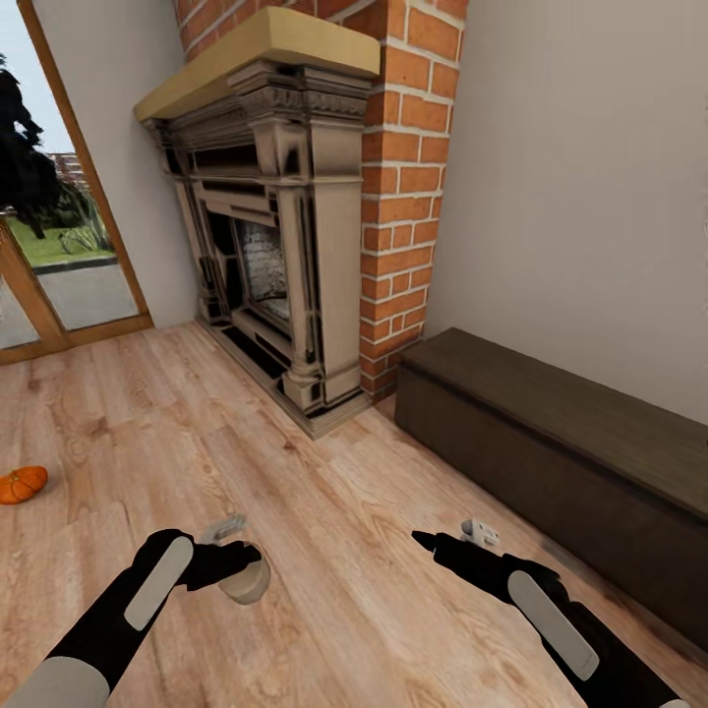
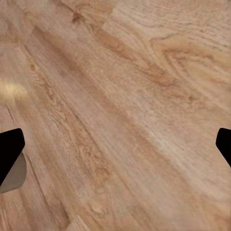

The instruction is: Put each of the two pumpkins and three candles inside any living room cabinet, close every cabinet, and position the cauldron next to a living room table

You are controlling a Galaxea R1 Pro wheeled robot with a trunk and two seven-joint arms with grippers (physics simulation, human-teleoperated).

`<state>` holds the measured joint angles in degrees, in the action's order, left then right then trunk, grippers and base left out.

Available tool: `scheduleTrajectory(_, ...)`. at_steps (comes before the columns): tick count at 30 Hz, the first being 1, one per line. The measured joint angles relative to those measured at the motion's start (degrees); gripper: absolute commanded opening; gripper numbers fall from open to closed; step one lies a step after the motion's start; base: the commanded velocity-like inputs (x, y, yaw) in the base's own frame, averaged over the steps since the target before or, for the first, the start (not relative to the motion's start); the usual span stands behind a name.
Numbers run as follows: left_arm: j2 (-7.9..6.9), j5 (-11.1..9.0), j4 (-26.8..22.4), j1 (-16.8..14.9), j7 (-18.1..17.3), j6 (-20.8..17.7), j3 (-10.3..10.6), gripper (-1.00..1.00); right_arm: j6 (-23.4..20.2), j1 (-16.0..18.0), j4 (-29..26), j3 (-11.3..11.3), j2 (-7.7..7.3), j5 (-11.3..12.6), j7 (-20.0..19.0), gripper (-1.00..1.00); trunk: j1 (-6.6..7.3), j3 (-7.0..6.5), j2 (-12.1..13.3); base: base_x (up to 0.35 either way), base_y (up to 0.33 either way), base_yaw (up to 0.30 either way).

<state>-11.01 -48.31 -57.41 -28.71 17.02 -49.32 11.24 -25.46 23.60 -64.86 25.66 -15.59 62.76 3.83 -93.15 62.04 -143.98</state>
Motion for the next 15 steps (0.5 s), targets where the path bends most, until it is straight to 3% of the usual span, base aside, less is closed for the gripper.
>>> scheduleTrajectory(6, 0.00, 0.0, 0.0, 0.0, 0.0, 0.0, 0.0, -1.00, 0.1, 0.0, 0.0, 0.0, 0.00, 0.0, -0.1, 1.00, 0.15, -1.33, 0.1, 0.000, 0.000, 0.016)
scheduleTrajectory(15, -0.01, 0.0, 0.0, 0.0, -0.1, 0.0, -0.1, -1.00, 0.0, 0.0, 0.0, 0.2, 0.01, 0.0, 0.0, 1.00, 0.39, -3.65, 0.2, 0.000, 0.000, 0.222)
